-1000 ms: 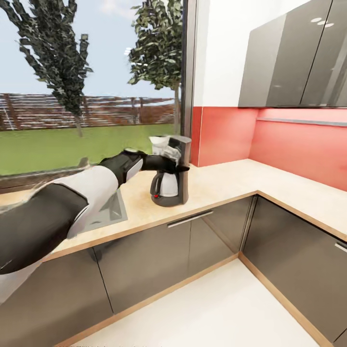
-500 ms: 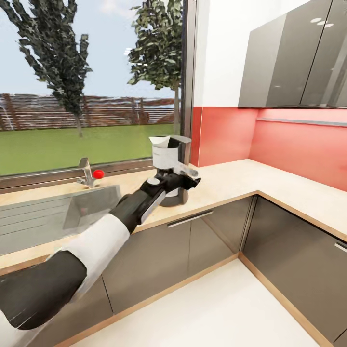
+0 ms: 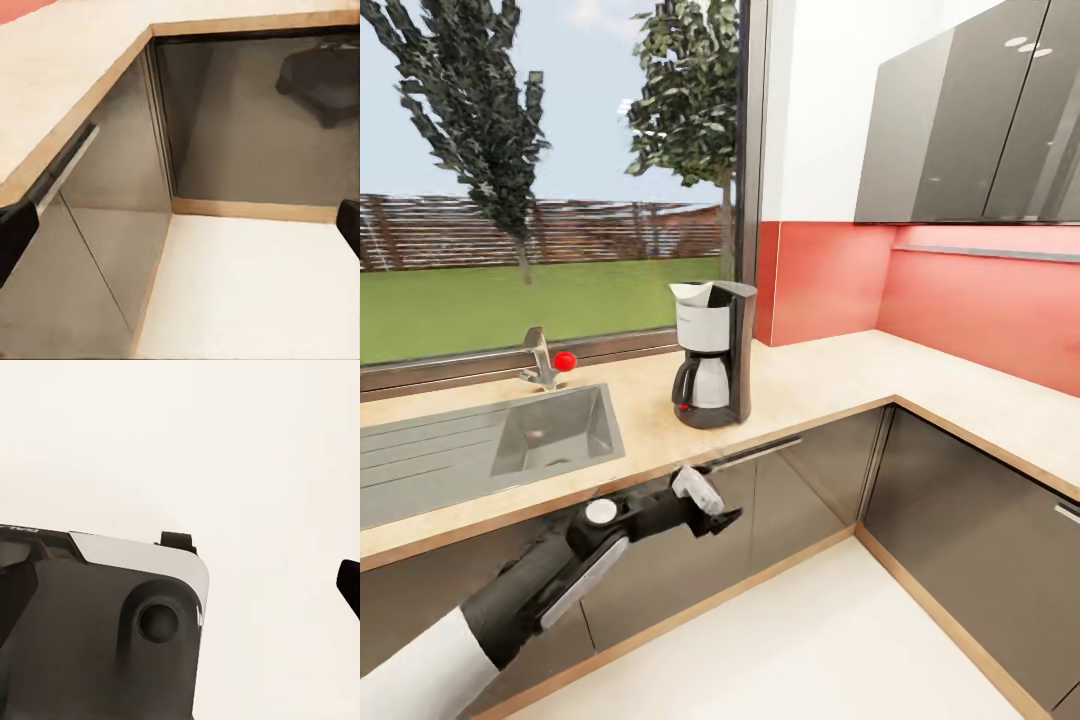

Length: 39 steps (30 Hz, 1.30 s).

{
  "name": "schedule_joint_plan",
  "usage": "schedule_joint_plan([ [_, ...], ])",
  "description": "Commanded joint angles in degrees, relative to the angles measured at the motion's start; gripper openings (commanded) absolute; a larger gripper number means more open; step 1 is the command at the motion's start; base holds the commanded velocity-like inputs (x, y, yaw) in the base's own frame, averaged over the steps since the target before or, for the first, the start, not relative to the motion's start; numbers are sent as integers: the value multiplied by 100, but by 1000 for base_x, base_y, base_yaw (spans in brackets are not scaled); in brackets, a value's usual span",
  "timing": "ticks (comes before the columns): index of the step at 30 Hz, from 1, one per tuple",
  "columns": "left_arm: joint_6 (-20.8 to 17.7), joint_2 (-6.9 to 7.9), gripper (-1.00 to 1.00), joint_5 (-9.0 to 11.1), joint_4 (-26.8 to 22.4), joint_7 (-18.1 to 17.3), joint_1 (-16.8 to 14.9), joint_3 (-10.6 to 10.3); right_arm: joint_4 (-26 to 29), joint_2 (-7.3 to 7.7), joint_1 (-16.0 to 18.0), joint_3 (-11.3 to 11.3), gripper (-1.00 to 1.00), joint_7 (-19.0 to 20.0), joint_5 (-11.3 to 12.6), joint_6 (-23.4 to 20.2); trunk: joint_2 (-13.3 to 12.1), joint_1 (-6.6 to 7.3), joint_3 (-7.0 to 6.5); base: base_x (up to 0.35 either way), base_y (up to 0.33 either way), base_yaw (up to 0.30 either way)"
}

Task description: Set up a coffee station on the kitchen countertop: keep the coffee maker on the countertop, move the bottle of coffee from the kitchen shelf to the counter next to the coffee maker, place a paper coffee filter on top of the coffee maker, put the saucer next to the coffee maker with the coffee cup on the saucer, and place the electric kettle next to the coffee maker.

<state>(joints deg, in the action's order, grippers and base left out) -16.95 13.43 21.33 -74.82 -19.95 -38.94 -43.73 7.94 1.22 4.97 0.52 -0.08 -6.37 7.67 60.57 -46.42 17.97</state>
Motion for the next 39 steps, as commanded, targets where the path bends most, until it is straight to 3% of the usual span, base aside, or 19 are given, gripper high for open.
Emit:
schedule_joint_plan([
  [1,108,241,100,211,-15,-59,248,-16,-3,1,4,1,100,-1,-48,15,4,0,7,0,0,0],
  [3,248,430,100,329,-21,-94,434,-21,-3,1,4,1,100,-1,-48,15,4,0,7,0,0,0],
  [4,773,867,100,482,68,-130,956,-47,-3,1,4,-1,100,-1,-48,15,4,0,7,0,0,0],
  [5,1038,1002,100,514,168,-133,1227,-54,-3,1,4,-2,100,-1,-48,15,4,0,7,0,0,0],
  [8,1603,1189,100,667,477,-137,1733,-58,-3,1,4,-5,100,-1,-48,15,4,0,7,0,0,0],
  [10,2225,1350,100,915,1009,-145,2159,-62,-3,1,4,-7,100,-1,-48,15,4,0,7,0,0,0],
  [14,2713,1416,100,1031,1778,-184,2534,-71,-3,1,4,-8,100,-1,-48,15,4,0,7,0,0,0],
  [21,3222,1416,100,1178,2654,-382,2999,-76,7,36,4,-27,100,-1,-42,21,4,0,7,0,0,0],
  [22,3315,1415,100,1350,2837,-403,3121,-75,10,69,4,-33,100,-1,-41,22,4,0,7,0,0,0],
  [23,3582,1406,100,1761,3251,-519,3334,-78,19,112,4,-39,100,-1,-40,23,4,0,7,0,0,0],
  [24,3740,1397,100,1953,3518,-666,3406,-80,55,132,4,-40,100,-1,-38,24,4,0,7,0,0,0],
  [28,3945,1363,100,2256,4205,-1116,3492,-52,237,157,4,-51,100,-1,-31,20,4,0,7,0,0,0],
  [29,3983,1299,100,2432,4476,-1262,3507,-21,285,164,4,-60,100,-1,-25,18,4,0,7,0,0,0],
  [30,4028,1126,100,2886,5044,-1489,3523,98,388,172,4,-71,100,-1,-18,16,4,0,7,0,0,0],
  [32,4044,1006,100,3079,5356,-1703,3528,245,559,174,4,-74,100,-1,-15,8,4,0,7,0,0,0],
  [33,4047,969,100,3120,5436,-1773,3529,285,629,175,4,-77,100,-1,-13,6,4,0,7,0,0,0],
  [34,4089,586,100,3264,5883,-2080,3533,434,1121,176,4,-86,100,-11,-12,-12,4,0,7,0,0,0],
  [37,4206,414,100,3280,6070,-2114,3534,456,1169,272,4,-79,100,-6,-24,2,4,0,7,0,0,0],
  [39,4210,405,100,3281,6085,-2115,3534,456,1162,307,4,-71,100,-1,-25,3,4,0,7,0,0,0],
])
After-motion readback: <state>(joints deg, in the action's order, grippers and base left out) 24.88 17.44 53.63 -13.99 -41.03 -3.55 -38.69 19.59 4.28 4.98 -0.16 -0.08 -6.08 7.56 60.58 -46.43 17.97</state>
